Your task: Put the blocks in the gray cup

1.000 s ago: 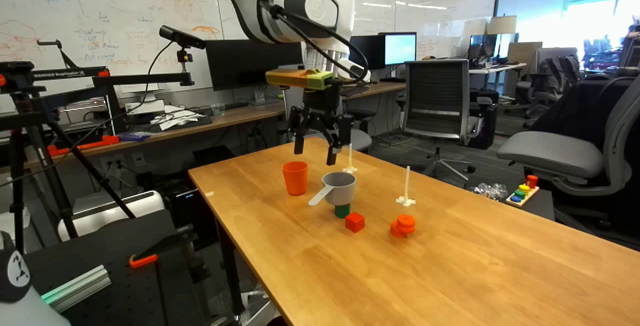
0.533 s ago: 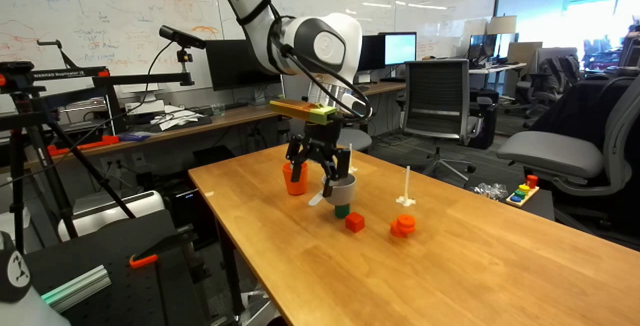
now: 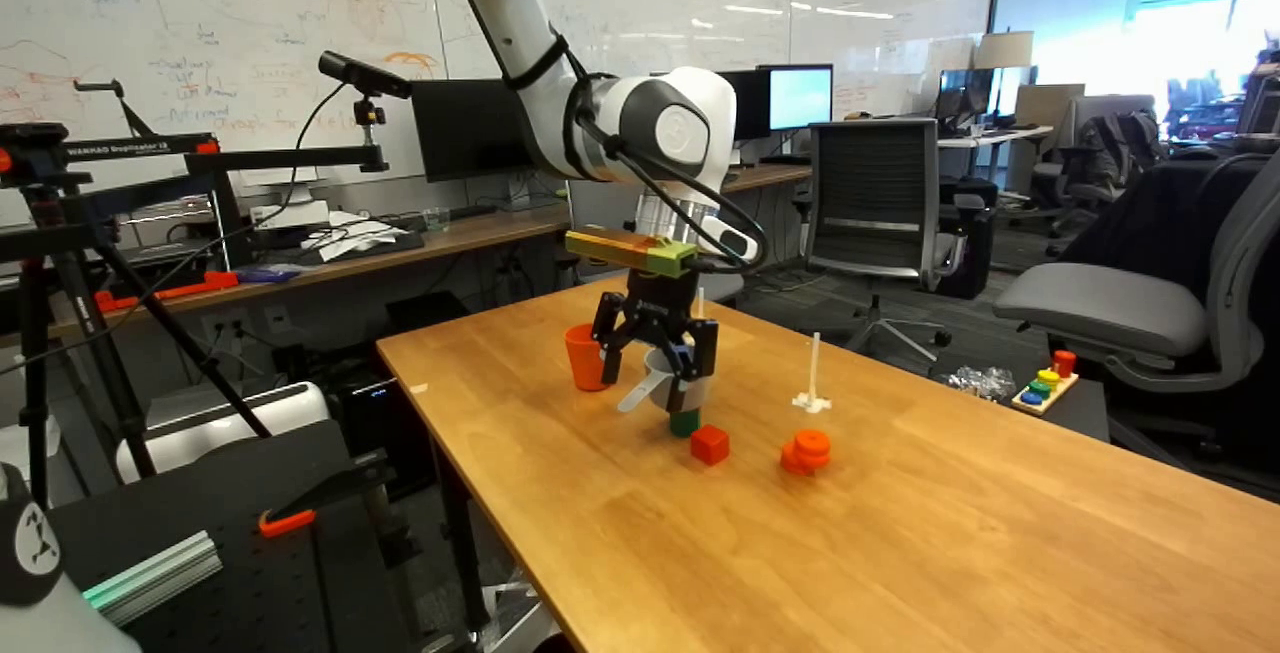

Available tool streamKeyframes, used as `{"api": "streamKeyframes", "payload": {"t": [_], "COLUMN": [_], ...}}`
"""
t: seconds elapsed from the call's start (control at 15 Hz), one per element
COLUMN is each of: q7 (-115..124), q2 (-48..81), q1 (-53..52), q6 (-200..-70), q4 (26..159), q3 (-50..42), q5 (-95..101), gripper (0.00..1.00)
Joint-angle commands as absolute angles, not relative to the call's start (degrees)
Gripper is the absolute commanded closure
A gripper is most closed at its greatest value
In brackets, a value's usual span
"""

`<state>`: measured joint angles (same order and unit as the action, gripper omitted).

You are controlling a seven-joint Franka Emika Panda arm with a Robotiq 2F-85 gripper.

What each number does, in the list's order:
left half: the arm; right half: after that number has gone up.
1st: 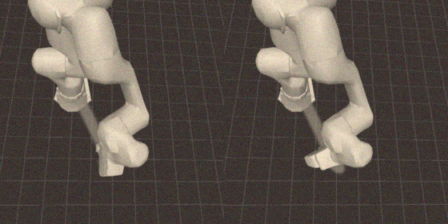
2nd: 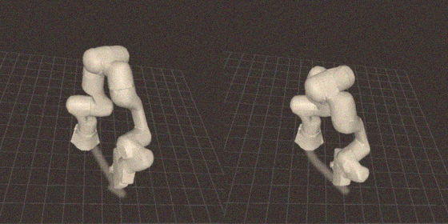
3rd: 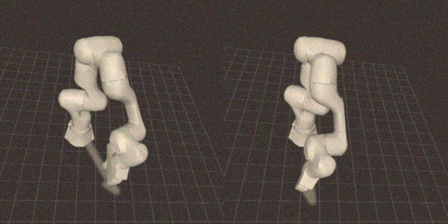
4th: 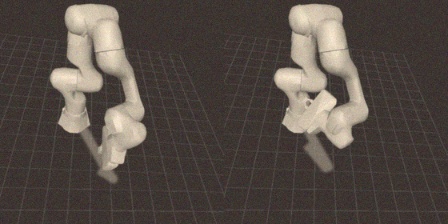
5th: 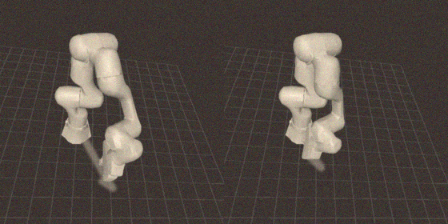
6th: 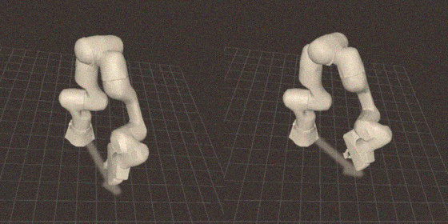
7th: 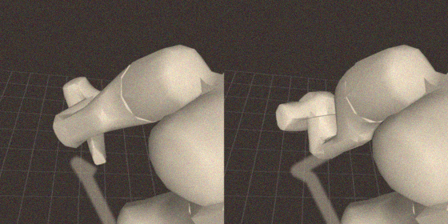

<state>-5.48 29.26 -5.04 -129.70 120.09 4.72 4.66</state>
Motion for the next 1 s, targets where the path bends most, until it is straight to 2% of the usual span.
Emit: {"api": "streamKeyframes", "payload": {"t": [0.0, 0.6, 0.93], "q7": [-4.18, -3.79, -2.63], "q2": [32.41, 32.54, 29.56], "q1": [-6.61, -6.85, -6.99], "q6": [-128.19, -128.43, -128.22], "q4": [115.52, 113.91, 112.90], "q3": [4.03, 3.60, 3.06], "q5": [7.03, 7.33, 7.83], "gripper": [0.27, 0.96, 1.00]}}
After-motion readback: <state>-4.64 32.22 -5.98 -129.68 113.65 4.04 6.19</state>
